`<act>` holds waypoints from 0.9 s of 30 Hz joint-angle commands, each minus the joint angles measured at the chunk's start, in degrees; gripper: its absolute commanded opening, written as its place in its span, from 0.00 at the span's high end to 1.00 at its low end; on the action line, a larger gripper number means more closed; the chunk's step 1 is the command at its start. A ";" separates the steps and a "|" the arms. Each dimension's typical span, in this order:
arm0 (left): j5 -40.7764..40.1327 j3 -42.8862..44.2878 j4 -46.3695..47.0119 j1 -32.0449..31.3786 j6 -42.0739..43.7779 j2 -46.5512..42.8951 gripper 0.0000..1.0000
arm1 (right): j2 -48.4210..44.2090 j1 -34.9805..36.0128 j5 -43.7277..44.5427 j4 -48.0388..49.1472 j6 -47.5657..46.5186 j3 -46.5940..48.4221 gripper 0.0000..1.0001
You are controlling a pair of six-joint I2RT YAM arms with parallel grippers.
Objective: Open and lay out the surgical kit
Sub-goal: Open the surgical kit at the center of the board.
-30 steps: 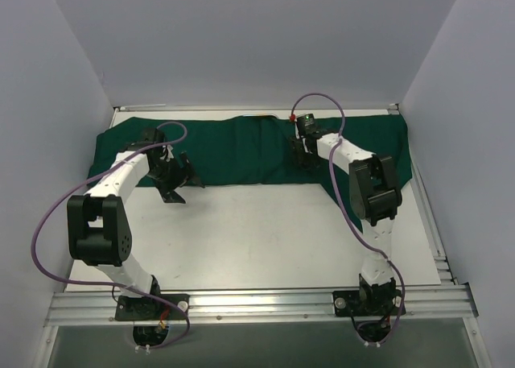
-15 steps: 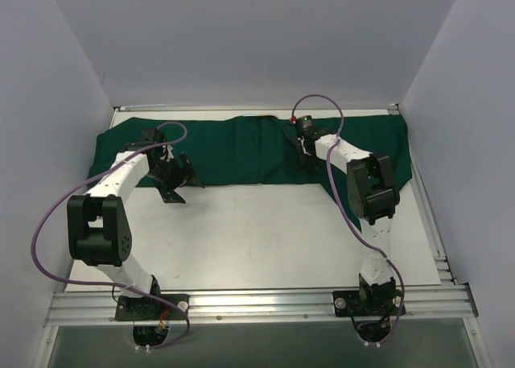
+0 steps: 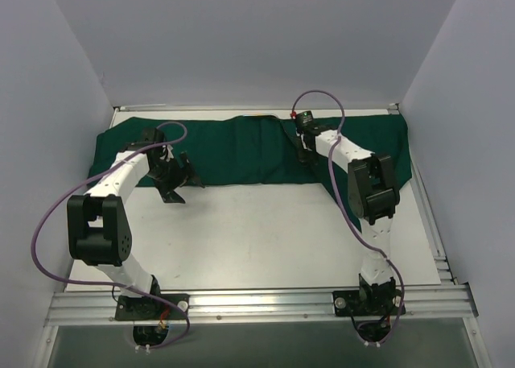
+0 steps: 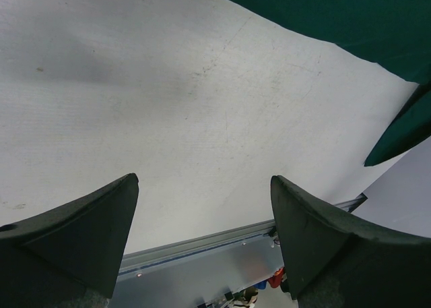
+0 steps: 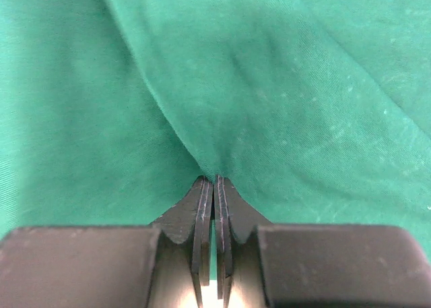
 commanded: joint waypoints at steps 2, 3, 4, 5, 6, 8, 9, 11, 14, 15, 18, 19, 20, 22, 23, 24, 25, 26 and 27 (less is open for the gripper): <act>0.12 3.11 -0.52 0.52 1.01 -0.01 0.11 | -7.14 3.40 -4.76 -8.35 5.59 3.93 1.00; -0.40 3.38 -0.43 0.60 0.83 0.08 0.11 | -8.21 4.54 -4.94 -9.75 6.38 4.10 1.00; -0.84 3.64 -0.17 0.60 0.48 -0.27 0.10 | -9.35 5.08 -4.07 -12.20 8.13 3.67 1.00; -1.36 4.16 0.01 0.78 -0.13 -0.45 0.11 | -12.67 5.34 -4.23 -12.92 9.11 1.14 1.00; -1.37 4.52 0.01 1.04 -1.70 -0.97 0.11 | -14.70 5.43 -5.37 -13.19 10.07 -1.15 1.00; -1.98 5.83 -0.34 1.57 -3.47 -1.85 0.10 | -20.15 5.61 -6.43 -14.24 11.48 -8.70 1.00; -2.94 6.19 -0.34 1.57 -5.21 -2.90 0.10 | -22.08 5.43 -8.26 -14.34 11.75 -11.43 1.00; -3.04 6.72 0.62 1.66 -6.98 -3.61 0.09 | -27.87 5.61 -8.28 -14.08 13.06 -17.05 1.00; -2.25 6.81 2.89 1.84 -11.64 -4.23 0.09 | -34.12 5.17 -5.48 -15.30 14.56 -26.29 1.00; -1.99 6.54 3.52 1.84 -13.74 -4.31 0.09 | -35.36 4.82 -5.29 -16.00 14.65 -29.61 1.00; -1.90 6.28 5.37 1.66 -16.65 -4.32 0.09 | -38.18 2.28 -5.72 -17.68 15.79 -35.16 1.00; -1.72 6.10 5.63 1.66 -17.18 -4.32 0.09 | -38.88 1.31 -5.82 -17.24 16.32 -36.40 1.00; -1.81 6.19 5.72 1.75 -17.53 -4.14 0.09 | -38.89 1.30 -5.82 -17.32 16.59 -36.33 1.00; -3.38 6.80 5.64 1.92 -18.06 -3.53 0.09 | -38.02 0.87 -4.86 -18.90 16.24 -34.40 1.00; -4.35 6.89 6.68 1.92 -18.50 -3.09 0.08 | -36.97 0.25 -5.37 -19.17 15.98 -34.13 1.00; -4.18 6.98 8.00 1.92 -19.29 -1.95 0.08 | -36.52 -1.32 -6.34 -18.91 15.45 -34.30 1.00; -3.83 7.24 9.40 1.92 -19.56 -1.07 0.08 | -35.82 -2.03 -9.74 -18.73 14.31 -34.48 1.00; -4.44 7.77 10.98 1.92 -19.82 -0.11 0.08 | -35.55 -2.47 -10.82 -18.38 13.95 -34.48 1.00; -4.53 8.21 11.78 1.84 -20.43 2.08 0.07 | -35.29 -2.48 -11.61 -17.95 13.60 -34.22 1.00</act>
